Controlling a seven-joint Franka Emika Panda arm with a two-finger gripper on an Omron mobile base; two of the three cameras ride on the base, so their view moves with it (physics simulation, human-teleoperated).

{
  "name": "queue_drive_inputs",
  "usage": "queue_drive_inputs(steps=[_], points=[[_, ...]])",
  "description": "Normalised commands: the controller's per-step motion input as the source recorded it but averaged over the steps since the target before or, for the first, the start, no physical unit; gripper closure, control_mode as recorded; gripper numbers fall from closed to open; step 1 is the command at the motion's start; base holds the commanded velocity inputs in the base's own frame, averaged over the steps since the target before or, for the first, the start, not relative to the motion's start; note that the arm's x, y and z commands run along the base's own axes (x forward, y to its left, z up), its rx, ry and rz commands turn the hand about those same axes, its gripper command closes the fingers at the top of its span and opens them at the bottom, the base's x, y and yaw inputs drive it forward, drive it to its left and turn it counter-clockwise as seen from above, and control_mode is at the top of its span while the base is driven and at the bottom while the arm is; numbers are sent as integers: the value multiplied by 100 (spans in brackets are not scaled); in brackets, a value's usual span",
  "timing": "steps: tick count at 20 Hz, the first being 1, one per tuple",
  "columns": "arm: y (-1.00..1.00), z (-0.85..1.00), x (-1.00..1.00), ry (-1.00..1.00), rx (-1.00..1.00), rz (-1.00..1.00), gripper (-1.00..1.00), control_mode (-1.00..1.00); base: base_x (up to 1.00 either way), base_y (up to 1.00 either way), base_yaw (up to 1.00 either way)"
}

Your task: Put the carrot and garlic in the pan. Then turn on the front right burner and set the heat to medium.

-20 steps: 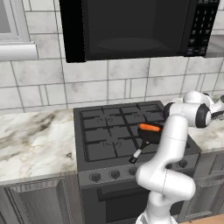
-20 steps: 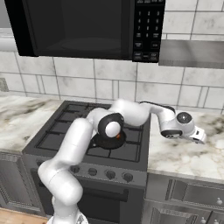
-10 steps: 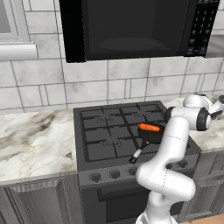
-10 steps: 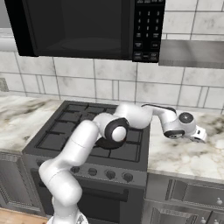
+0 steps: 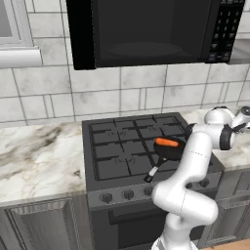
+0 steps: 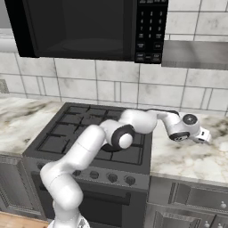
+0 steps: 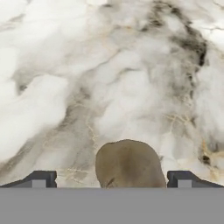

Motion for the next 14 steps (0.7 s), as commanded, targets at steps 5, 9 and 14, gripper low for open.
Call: queue_drive_inputs(steps=[5,9,14], points=[[-25,-22,11,0,0,0,-100,-100,0,0,0],[-7,-15,4,0,0,0,100,-100,0,0,0],[0,-7,-9,7,4,-6,100,-100,0,0,0]])
